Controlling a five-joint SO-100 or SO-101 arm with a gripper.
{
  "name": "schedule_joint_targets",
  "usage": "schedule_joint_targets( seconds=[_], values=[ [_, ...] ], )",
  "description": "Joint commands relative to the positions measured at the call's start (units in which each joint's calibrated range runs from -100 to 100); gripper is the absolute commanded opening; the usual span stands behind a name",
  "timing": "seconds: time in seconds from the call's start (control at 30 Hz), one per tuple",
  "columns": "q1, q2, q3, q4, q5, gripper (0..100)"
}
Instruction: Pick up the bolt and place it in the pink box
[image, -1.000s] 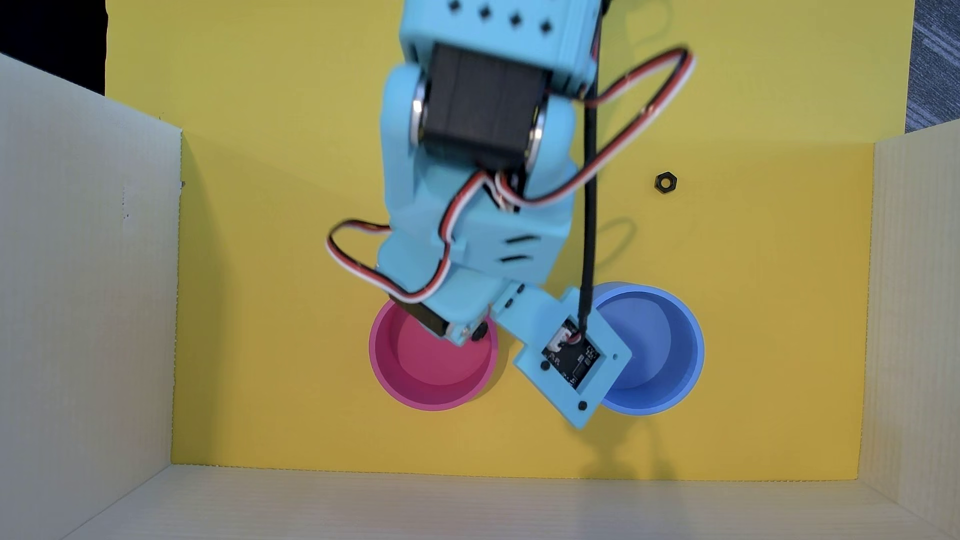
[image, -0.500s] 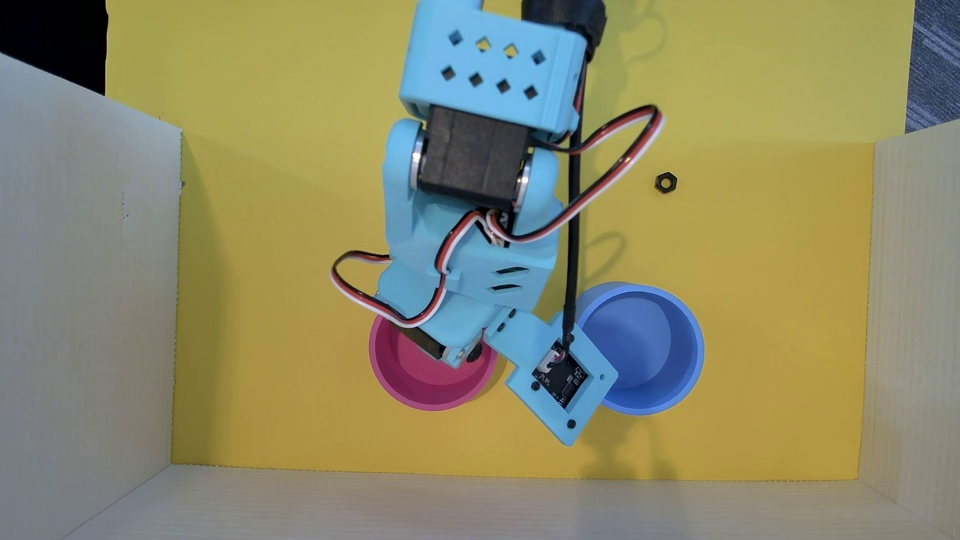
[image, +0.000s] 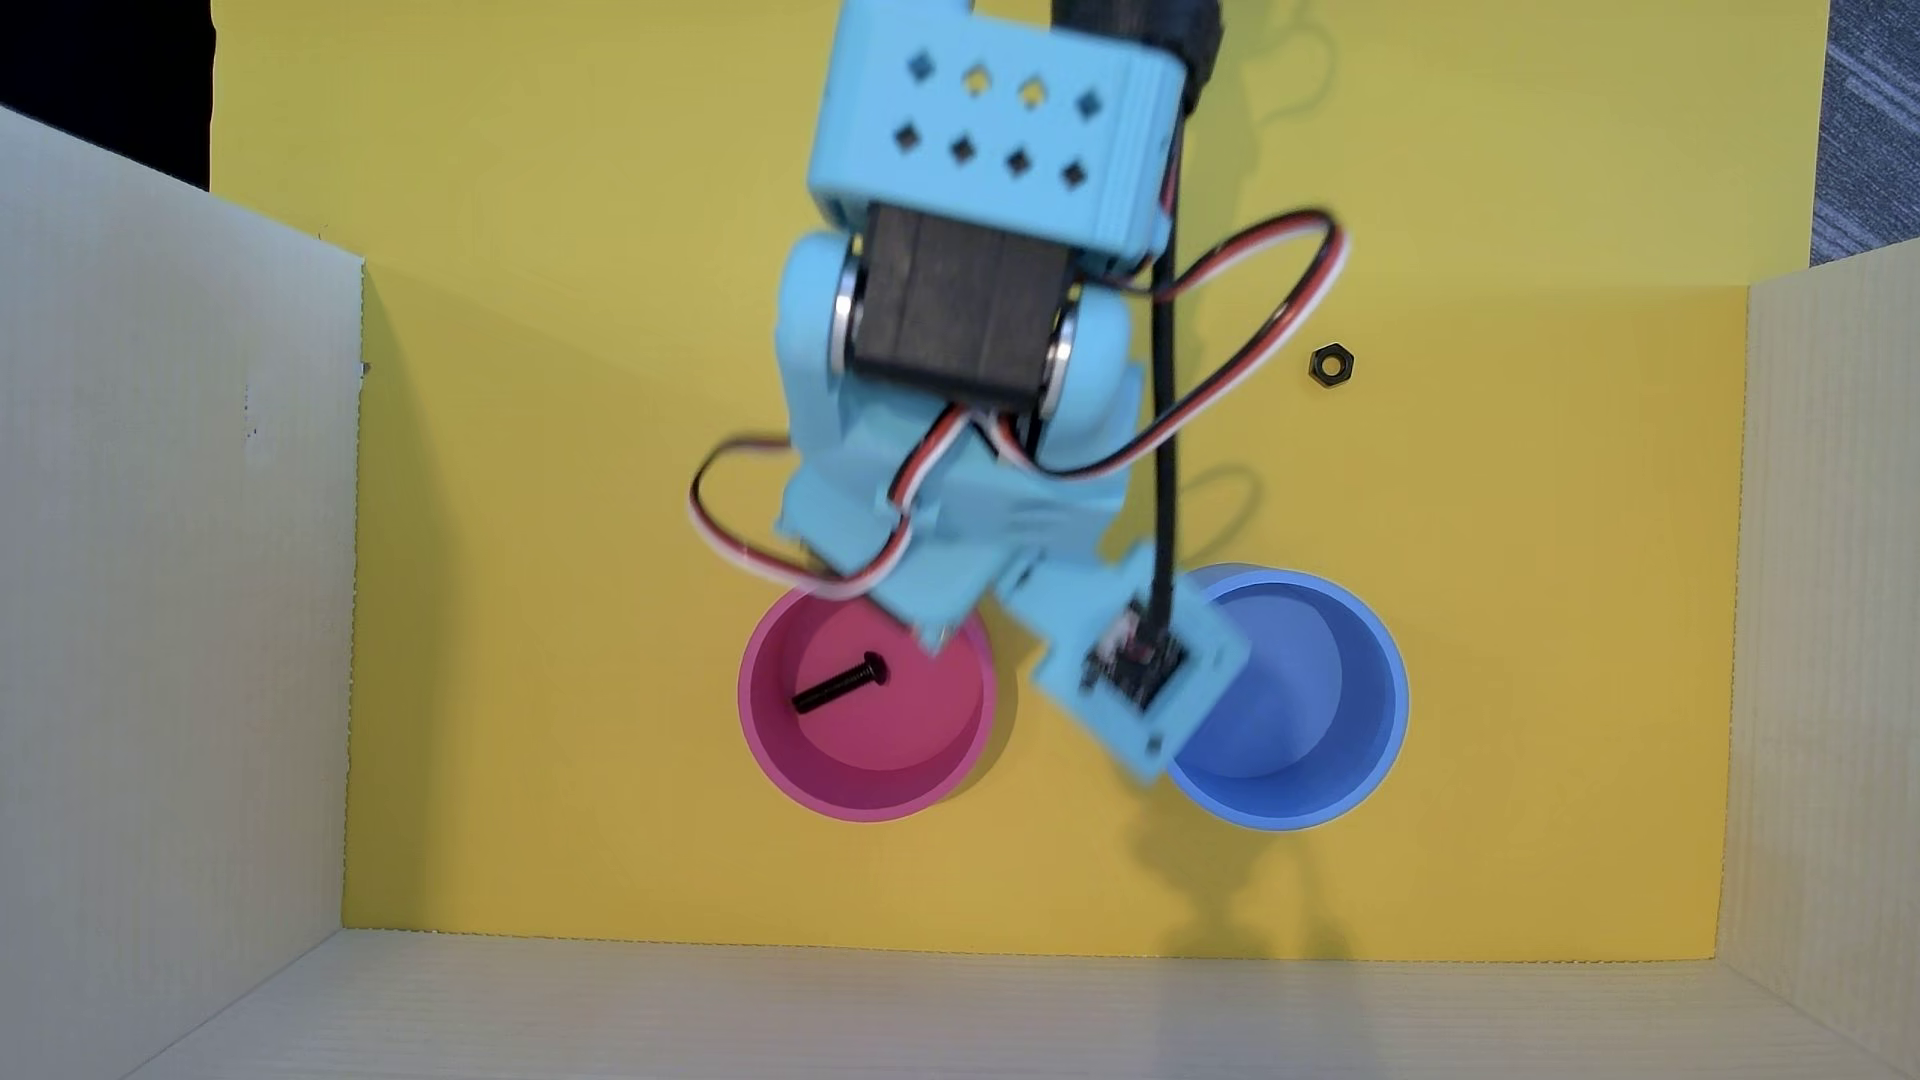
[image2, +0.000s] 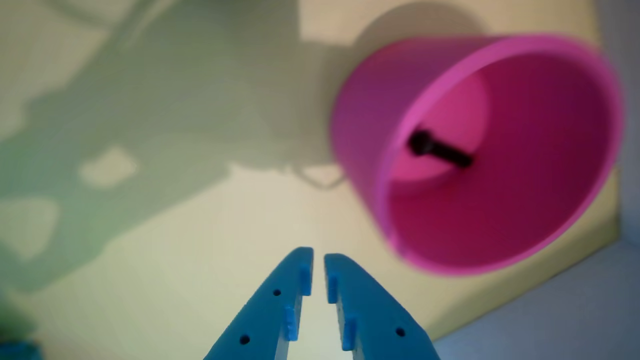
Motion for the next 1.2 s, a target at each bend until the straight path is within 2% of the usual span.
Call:
schedule_joint_targets(
  seconds=[0.0,0.17,0.3,0.57,0.73,0.97,1.17],
  values=[
    [-0.5,-10.3,2.7,5.7,0.6,1],
    [-3.6,-30.0,16.0,4.0,6.3,1],
    [-4.8,-48.0,32.4,-4.5,8.8,1],
    [-4.8,-84.4,65.7,-22.7,8.5,1],
    [-4.8,-103.4,79.7,-26.3,8.4,1],
    [-4.8,-102.5,83.1,-24.8,8.3,1],
    [-4.8,-103.4,85.3,-12.4,8.3,1]
  ],
)
